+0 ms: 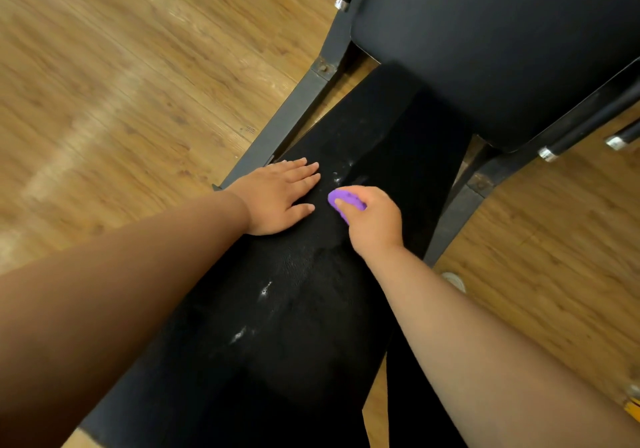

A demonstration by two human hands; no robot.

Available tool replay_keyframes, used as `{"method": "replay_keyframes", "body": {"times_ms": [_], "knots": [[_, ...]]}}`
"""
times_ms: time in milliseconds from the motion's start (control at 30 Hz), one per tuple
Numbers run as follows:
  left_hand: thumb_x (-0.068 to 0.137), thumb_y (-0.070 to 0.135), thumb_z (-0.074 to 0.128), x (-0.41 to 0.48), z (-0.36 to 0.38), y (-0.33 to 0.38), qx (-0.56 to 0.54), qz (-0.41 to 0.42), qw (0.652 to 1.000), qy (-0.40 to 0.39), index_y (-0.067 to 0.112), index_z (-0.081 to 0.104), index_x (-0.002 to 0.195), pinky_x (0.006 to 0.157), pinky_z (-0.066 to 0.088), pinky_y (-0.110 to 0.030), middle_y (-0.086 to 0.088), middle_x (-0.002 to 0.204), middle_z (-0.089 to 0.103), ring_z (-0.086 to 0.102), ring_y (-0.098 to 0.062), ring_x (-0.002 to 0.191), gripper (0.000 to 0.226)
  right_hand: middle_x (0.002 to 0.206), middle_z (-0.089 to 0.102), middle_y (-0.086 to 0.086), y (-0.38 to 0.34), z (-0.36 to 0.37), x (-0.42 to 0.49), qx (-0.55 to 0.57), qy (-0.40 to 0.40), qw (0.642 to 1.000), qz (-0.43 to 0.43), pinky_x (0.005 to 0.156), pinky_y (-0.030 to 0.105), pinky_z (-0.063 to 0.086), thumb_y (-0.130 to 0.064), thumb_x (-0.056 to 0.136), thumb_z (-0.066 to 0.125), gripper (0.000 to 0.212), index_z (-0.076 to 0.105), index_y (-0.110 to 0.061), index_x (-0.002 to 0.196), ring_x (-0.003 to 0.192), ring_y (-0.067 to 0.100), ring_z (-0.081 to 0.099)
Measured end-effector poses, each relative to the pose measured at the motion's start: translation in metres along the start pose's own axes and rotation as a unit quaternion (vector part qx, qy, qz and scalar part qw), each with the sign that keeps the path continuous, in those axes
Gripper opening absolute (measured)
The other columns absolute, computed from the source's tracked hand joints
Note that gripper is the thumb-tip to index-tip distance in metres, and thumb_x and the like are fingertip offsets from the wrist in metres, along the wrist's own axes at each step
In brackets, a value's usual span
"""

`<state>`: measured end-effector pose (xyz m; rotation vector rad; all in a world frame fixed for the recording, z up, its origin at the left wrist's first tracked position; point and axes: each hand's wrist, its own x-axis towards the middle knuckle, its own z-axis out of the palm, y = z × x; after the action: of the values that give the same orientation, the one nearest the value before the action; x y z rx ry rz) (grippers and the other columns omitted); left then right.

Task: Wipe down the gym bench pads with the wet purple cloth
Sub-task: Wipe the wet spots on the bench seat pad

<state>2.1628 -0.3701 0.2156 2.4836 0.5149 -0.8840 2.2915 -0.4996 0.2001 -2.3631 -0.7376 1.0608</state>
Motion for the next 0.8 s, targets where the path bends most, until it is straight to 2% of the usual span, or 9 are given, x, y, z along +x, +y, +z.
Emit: {"method": "replay_keyframes", "body": {"times_ms": [33, 100, 233, 300, 400, 500, 600, 667, 800], "knots": [[0.103, 0.046, 0.022, -0.004, 0.002, -0.001, 0.006, 0.003, 1.0, -0.001, 0.019, 0.0, 0.155, 0.118, -0.006, -0.027, 0.001, 0.163, -0.005, -0.008, -0.013, 0.149, 0.063, 0.12, 0.06, -0.003, 0.002, -0.002, -0.008, -0.005, -0.021, 0.999, -0.029, 0.085, 0.007, 0.033, -0.02, 0.095, 0.06, 0.026, 0.067, -0.019, 0.12, 0.107, 0.009, 0.053], [0.102, 0.047, 0.021, -0.011, 0.005, -0.004, 0.022, 0.009, 1.0, -0.002, 0.019, -0.003, 0.155, 0.119, -0.006, -0.029, 0.001, 0.163, -0.007, -0.01, -0.014, 0.149, 0.064, 0.12, 0.061, -0.002, 0.007, -0.007, -0.006, -0.033, -0.041, 0.997, -0.054, 0.091, 0.015, 0.036, -0.021, 0.094, 0.06, 0.027, 0.067, -0.02, 0.12, 0.111, 0.013, 0.053], [0.102, 0.049, 0.02, -0.017, 0.011, -0.005, 0.052, 0.015, 0.998, 0.021, 0.018, -0.004, 0.154, 0.119, -0.007, -0.031, 0.0, 0.163, -0.007, -0.01, -0.016, 0.149, 0.066, 0.128, 0.059, 0.005, 0.003, -0.011, 0.019, 0.009, 0.031, 0.998, 0.062, 0.089, 0.02, 0.037, -0.021, 0.097, 0.057, 0.031, 0.062, -0.013, 0.127, 0.116, 0.021, 0.054], [0.102, 0.049, 0.02, -0.017, 0.011, -0.005, 0.048, 0.013, 0.998, 0.033, 0.018, -0.002, 0.154, 0.12, -0.005, -0.031, 0.0, 0.163, -0.005, -0.008, -0.016, 0.149, 0.065, 0.129, 0.057, 0.003, -0.004, -0.002, 0.014, 0.014, 0.067, 0.994, 0.079, 0.087, 0.018, 0.036, -0.019, 0.097, 0.056, 0.03, 0.062, -0.014, 0.126, 0.115, 0.018, 0.054], [0.102, 0.047, 0.022, -0.018, 0.01, -0.004, 0.035, 0.011, 0.999, 0.035, 0.019, -0.001, 0.155, 0.12, -0.005, -0.03, 0.001, 0.163, -0.004, -0.008, -0.015, 0.149, 0.064, 0.123, 0.058, -0.003, -0.008, 0.012, -0.019, -0.022, 0.037, 0.999, 0.001, 0.083, 0.011, 0.031, -0.02, 0.097, 0.057, 0.027, 0.065, -0.018, 0.122, 0.102, 0.003, 0.047], [0.102, 0.047, 0.021, -0.018, 0.009, -0.003, 0.035, 0.009, 0.999, 0.036, 0.019, 0.0, 0.155, 0.119, -0.006, -0.03, 0.001, 0.163, -0.003, -0.007, -0.015, 0.149, 0.063, 0.119, 0.059, -0.004, -0.006, 0.006, -0.031, -0.036, -0.013, 0.998, -0.059, 0.088, 0.014, 0.034, -0.02, 0.095, 0.059, 0.027, 0.066, -0.018, 0.121, 0.105, 0.005, 0.048], [0.102, 0.047, 0.023, -0.018, 0.01, -0.004, 0.035, 0.014, 0.998, 0.042, 0.019, 0.001, 0.155, 0.118, -0.005, -0.03, 0.0, 0.163, -0.002, -0.006, -0.016, 0.149, 0.063, 0.124, 0.061, 0.002, -0.004, -0.004, -0.007, -0.068, 0.023, 0.997, 0.007, 0.094, 0.023, 0.038, -0.022, 0.096, 0.057, 0.029, 0.064, -0.016, 0.123, 0.114, 0.019, 0.054], [0.102, 0.047, 0.023, -0.017, 0.011, -0.005, 0.036, 0.015, 0.998, 0.043, 0.019, 0.002, 0.155, 0.119, -0.005, -0.03, 0.001, 0.163, -0.002, -0.006, -0.016, 0.149, 0.063, 0.122, 0.062, 0.006, -0.008, -0.003, -0.003, -0.033, 0.062, 0.995, 0.068, 0.086, 0.02, 0.036, -0.021, 0.097, 0.056, 0.027, 0.066, -0.014, 0.121, 0.112, 0.021, 0.056], [0.103, 0.046, 0.021, -0.017, 0.011, -0.004, 0.037, 0.015, 0.998, 0.044, 0.019, 0.003, 0.155, 0.12, -0.004, -0.03, 0.0, 0.163, -0.001, -0.005, -0.016, 0.15, 0.062, 0.114, 0.061, -0.005, -0.009, 0.01, -0.042, 0.003, 0.005, 1.0, -0.025, 0.085, 0.012, 0.034, -0.021, 0.094, 0.061, 0.023, 0.07, -0.02, 0.115, 0.102, 0.006, 0.052]]}}
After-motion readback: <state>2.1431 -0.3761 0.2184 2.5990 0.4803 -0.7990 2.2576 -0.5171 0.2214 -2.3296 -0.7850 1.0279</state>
